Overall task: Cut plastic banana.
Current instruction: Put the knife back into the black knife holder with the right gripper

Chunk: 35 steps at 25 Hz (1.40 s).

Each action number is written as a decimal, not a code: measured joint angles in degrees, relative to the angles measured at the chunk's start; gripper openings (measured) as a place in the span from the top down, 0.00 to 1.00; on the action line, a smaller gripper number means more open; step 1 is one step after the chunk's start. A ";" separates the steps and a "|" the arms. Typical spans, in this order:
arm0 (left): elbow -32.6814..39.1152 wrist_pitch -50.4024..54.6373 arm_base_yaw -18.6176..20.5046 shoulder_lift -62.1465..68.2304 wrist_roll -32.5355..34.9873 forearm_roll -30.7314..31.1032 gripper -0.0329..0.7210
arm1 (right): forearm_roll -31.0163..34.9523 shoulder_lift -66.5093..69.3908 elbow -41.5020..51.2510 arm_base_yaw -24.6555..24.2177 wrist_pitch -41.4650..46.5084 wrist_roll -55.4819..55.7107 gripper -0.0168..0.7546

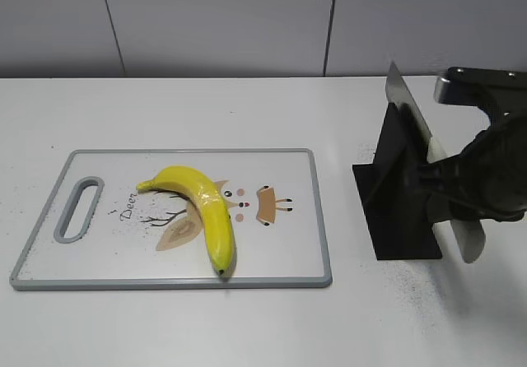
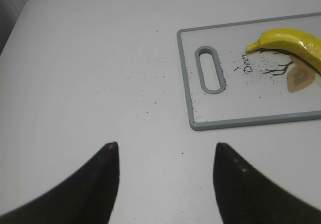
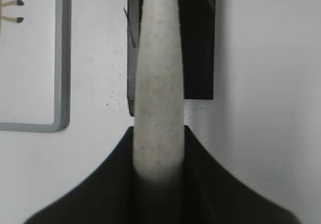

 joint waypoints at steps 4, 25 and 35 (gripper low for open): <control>0.00 0.00 0.00 0.00 0.00 0.00 0.22 | 0.17 1.68 0.00 0.00 -1.12 -0.05 0.77; 0.00 0.00 0.00 0.00 0.00 -0.05 0.25 | 0.13 -16.79 -0.12 0.00 5.61 -9.78 0.12; 0.00 0.00 0.00 0.00 0.00 -0.05 0.25 | 0.13 -46.68 7.14 0.00 14.80 -18.43 0.21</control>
